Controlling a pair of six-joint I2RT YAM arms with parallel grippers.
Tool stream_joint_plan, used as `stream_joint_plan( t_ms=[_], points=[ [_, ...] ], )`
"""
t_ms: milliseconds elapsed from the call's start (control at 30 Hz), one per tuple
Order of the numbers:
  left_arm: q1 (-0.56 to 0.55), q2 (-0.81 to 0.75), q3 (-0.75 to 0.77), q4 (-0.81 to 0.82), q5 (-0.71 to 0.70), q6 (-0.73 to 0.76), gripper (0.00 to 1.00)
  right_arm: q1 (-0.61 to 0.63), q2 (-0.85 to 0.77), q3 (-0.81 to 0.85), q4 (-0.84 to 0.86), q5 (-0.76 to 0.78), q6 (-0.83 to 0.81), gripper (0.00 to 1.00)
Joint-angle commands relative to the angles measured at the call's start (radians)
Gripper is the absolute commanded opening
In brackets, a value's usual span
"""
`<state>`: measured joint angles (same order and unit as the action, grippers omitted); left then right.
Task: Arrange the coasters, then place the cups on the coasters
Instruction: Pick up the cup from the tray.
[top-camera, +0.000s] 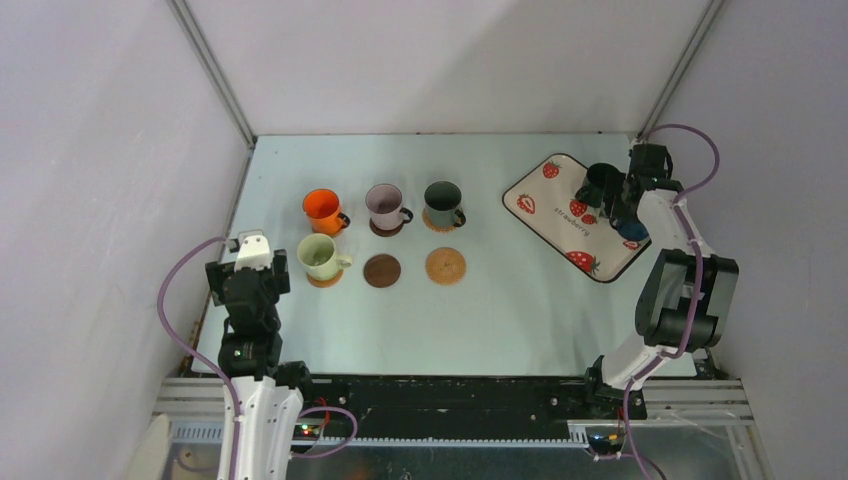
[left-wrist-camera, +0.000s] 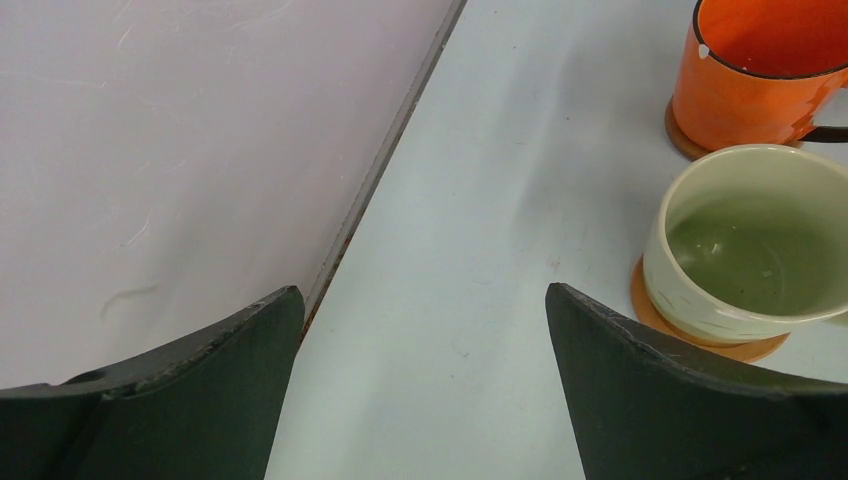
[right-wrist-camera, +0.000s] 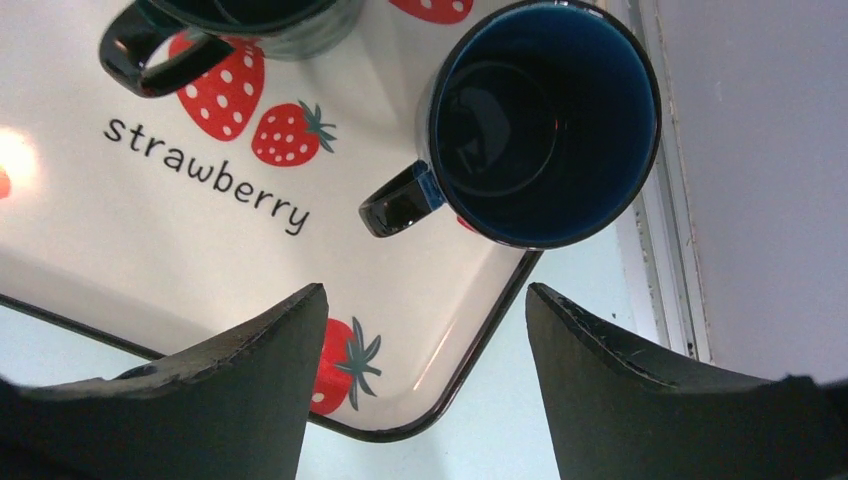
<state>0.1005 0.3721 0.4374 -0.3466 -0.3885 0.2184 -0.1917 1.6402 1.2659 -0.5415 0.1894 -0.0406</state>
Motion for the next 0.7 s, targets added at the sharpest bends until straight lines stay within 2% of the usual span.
stream_joint_plan(
  t_ms=[0,667],
  points=[
    [0.005,0.007,0.03,0.025,0.005,-0.007,0.98,0.008,-0.025,0.067,0.04,0.012,0.022,0.77],
    [0.005,0.03,0.032,0.029,0.01,-0.006,0.98,0.026,0.153,0.112,0.07,0.177,-0.021,0.79]
  ],
)
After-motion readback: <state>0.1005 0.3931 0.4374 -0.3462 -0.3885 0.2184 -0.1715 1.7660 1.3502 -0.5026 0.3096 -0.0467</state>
